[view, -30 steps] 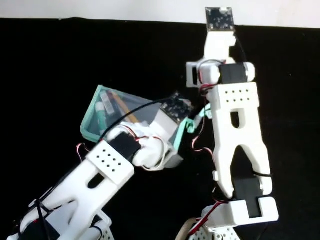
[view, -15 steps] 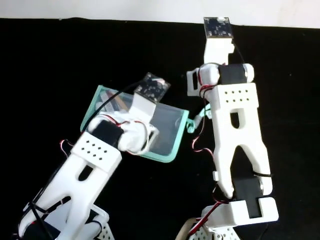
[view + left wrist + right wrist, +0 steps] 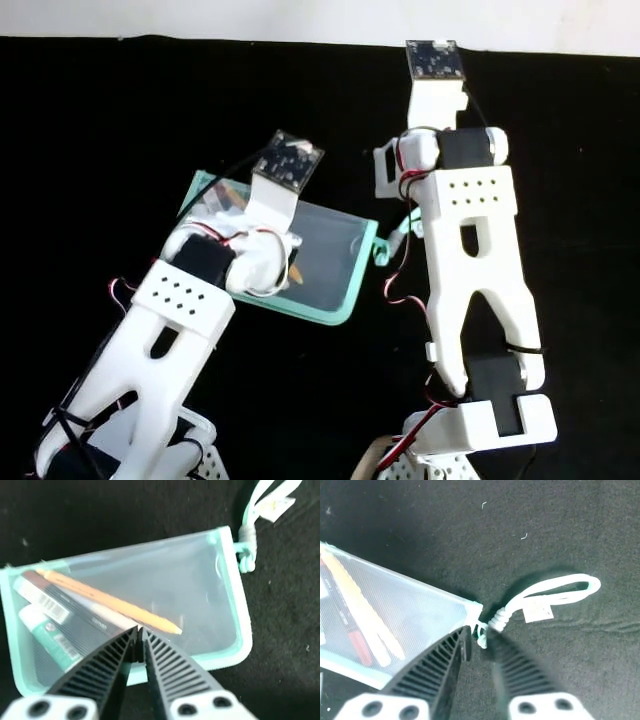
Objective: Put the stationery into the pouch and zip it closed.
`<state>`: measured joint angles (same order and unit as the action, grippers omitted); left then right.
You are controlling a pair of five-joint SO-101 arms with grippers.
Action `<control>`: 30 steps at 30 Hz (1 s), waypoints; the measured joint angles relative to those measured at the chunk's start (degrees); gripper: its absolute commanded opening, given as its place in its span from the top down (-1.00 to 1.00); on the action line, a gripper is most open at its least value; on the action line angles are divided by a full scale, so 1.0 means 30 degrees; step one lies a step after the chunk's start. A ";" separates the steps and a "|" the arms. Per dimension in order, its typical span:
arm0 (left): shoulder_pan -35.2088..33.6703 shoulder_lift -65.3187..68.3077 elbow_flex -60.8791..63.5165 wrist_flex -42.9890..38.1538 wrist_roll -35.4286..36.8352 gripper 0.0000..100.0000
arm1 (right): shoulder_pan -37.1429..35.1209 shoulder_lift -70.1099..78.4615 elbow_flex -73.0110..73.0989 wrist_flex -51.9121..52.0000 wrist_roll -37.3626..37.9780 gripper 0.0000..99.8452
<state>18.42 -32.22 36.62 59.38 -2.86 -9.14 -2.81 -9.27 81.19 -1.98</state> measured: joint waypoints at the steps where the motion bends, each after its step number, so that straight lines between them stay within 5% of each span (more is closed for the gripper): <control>1: 0.0000 0.0000 -0.0234 0.0000 0.0000 0.99 | 0.0000 0.0000 0.0000 0.0000 0.0000 0.98; 12: -0.0117 -0.3956 -0.2462 0.0967 0.0000 0.99 | 0.0000 -0.4982 0.0029 0.0000 0.0000 0.98; 30: -0.5011 -1.0286 -0.2813 0.3575 0.0000 0.99 | 0.0000 -1.1399 0.0000 0.1377 0.0000 0.98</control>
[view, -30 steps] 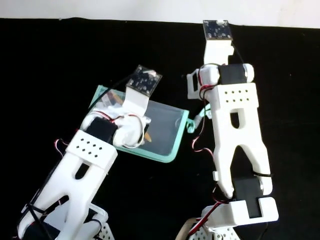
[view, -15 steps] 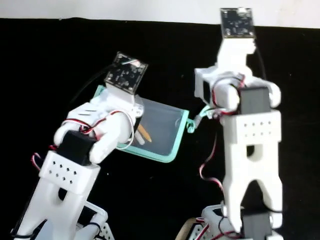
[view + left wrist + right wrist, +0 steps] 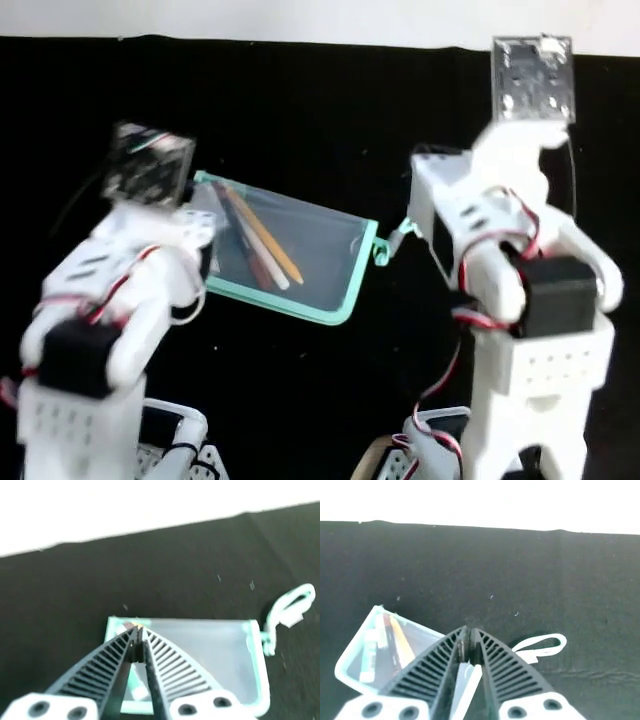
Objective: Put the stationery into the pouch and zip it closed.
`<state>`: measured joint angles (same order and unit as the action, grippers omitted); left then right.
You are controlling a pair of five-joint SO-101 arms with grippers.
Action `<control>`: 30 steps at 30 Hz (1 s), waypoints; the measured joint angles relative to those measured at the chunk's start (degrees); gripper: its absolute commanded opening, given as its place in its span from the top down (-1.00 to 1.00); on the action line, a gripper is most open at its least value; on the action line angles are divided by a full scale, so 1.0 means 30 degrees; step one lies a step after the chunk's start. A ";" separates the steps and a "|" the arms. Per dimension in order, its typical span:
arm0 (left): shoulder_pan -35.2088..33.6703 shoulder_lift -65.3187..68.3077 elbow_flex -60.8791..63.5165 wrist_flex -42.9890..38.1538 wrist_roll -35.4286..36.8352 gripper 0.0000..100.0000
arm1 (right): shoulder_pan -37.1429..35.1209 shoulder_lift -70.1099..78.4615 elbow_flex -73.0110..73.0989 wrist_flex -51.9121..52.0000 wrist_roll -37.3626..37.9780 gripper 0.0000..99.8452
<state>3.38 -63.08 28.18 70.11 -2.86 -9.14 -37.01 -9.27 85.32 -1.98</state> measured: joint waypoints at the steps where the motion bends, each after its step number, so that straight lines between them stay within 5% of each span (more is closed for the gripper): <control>1: -0.0440 -0.0674 0.0000 0.0000 0.0000 0.99 | 0.0000 -0.0322 0.0000 0.0205 0.0000 0.98; 13: -0.6535 -0.6916 -0.0088 0.0000 0.0000 0.99 | -0.2051 -0.3692 0.0000 0.3722 0.0000 0.98; 30: -0.7062 -1.3392 0.4425 0.0029 0.0000 0.98 | -0.0791 -1.1341 0.2989 0.3575 0.0000 0.98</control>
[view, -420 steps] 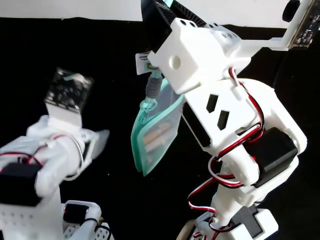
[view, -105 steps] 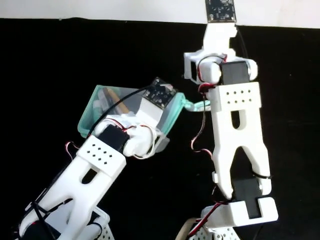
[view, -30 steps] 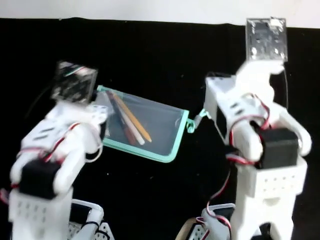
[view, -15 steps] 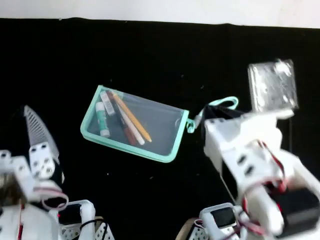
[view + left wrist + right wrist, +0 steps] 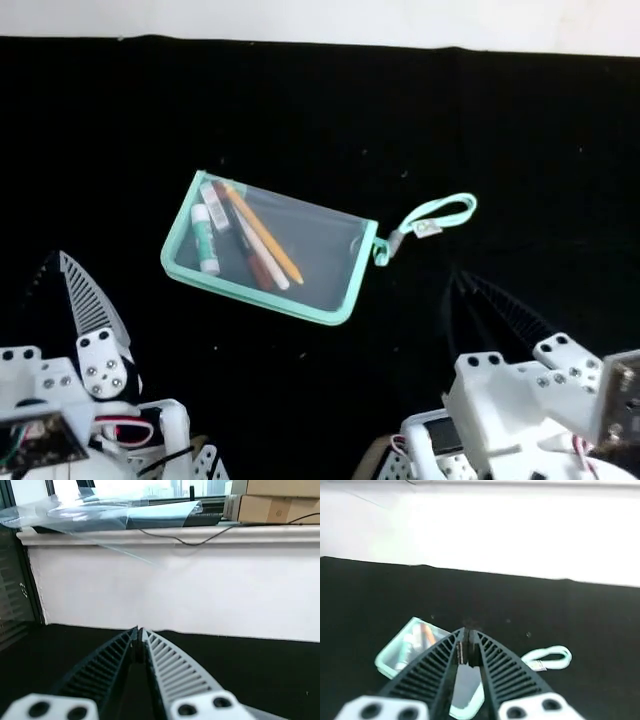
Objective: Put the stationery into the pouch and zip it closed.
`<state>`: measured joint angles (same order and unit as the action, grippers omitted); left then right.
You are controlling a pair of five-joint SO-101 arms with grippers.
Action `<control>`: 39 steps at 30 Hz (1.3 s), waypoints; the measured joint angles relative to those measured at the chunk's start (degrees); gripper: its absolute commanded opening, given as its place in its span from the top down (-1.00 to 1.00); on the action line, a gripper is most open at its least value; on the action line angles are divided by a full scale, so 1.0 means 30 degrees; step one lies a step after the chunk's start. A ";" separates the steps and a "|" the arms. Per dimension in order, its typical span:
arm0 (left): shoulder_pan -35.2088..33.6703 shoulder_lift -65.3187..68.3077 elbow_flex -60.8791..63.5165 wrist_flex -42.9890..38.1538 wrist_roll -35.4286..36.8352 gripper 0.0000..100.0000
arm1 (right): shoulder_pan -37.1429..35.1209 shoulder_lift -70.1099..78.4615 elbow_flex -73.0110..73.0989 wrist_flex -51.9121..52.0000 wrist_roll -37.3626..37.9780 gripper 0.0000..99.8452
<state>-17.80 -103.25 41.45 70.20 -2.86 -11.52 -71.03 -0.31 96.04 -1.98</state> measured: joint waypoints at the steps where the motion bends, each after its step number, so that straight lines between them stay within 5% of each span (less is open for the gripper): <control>1: 0.0000 -0.0059 0.0000 0.0000 0.0000 0.98 | 0.0674 -0.0527 0.0850 -0.0293 0.0000 0.98; 6: 0.0000 -0.0088 0.0264 0.0000 0.0000 0.98 | 0.3575 -0.4132 0.5744 -0.3604 0.0000 0.98; 17: 0.0000 -0.0088 0.6623 -0.2227 0.0000 0.98 | 0.3927 -1.0842 1.9751 -1.1429 0.0000 0.98; 26: 0.0000 -0.0059 1.3685 -0.7590 0.0000 0.98 | 0.3927 -1.1106 2.5172 -1.3656 0.0000 0.98; 39: 0.0000 0.0000 1.8286 -1.0081 0.0000 0.98 | 0.3927 -1.1077 3.2000 -1.6498 0.0000 0.98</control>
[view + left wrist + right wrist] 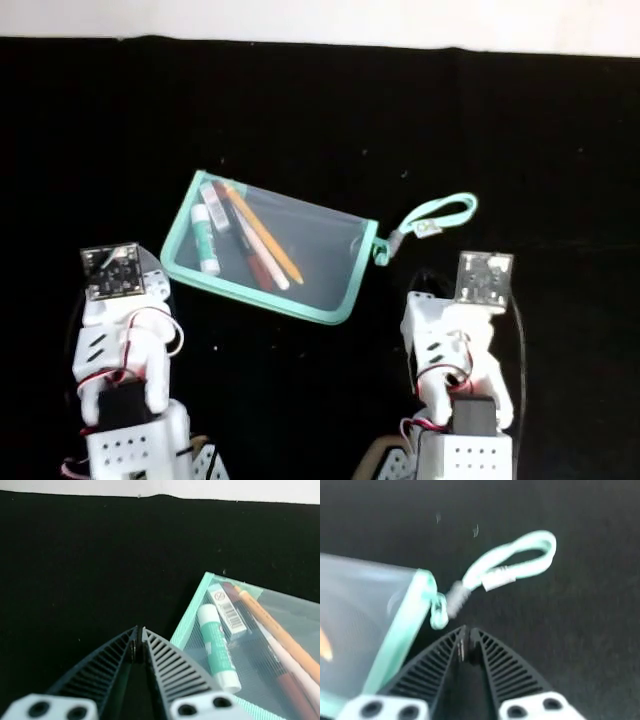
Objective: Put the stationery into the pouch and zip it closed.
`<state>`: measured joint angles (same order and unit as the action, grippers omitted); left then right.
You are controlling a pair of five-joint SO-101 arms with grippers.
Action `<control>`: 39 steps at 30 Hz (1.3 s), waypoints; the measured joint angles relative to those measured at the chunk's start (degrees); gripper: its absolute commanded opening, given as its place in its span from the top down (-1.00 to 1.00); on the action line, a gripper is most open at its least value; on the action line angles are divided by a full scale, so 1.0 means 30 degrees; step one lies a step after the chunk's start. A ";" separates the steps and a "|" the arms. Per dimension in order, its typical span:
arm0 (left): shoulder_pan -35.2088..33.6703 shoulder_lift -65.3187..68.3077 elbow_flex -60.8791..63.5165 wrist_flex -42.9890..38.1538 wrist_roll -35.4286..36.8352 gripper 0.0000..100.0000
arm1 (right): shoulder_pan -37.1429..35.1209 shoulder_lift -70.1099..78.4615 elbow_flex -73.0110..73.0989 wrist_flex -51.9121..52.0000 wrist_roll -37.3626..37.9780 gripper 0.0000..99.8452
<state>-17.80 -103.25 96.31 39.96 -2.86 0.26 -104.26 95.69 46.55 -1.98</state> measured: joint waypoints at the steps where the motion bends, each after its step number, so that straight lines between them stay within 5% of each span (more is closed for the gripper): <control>1: 0.0000 0.0000 0.0000 0.0000 0.0000 0.98 | 0.0000 -0.0029 0.0000 -0.0059 0.0000 0.98; 8: 0.0000 0.0000 0.0000 0.0967 0.0000 0.98 | 0.0000 -0.0029 0.0000 0.0762 0.0000 0.98; 24: 0.0000 -0.0029 0.0000 1.1780 0.0000 0.98 | 0.0703 -0.0029 0.0000 0.7941 0.0000 0.98; 39: 0.0000 -0.0029 0.0000 1.2132 0.0000 0.98 | 0.0674 -0.0059 0.0000 0.8176 0.0000 0.98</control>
<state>-17.80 -103.34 96.31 76.35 -2.86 2.29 -104.44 95.69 71.08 -1.98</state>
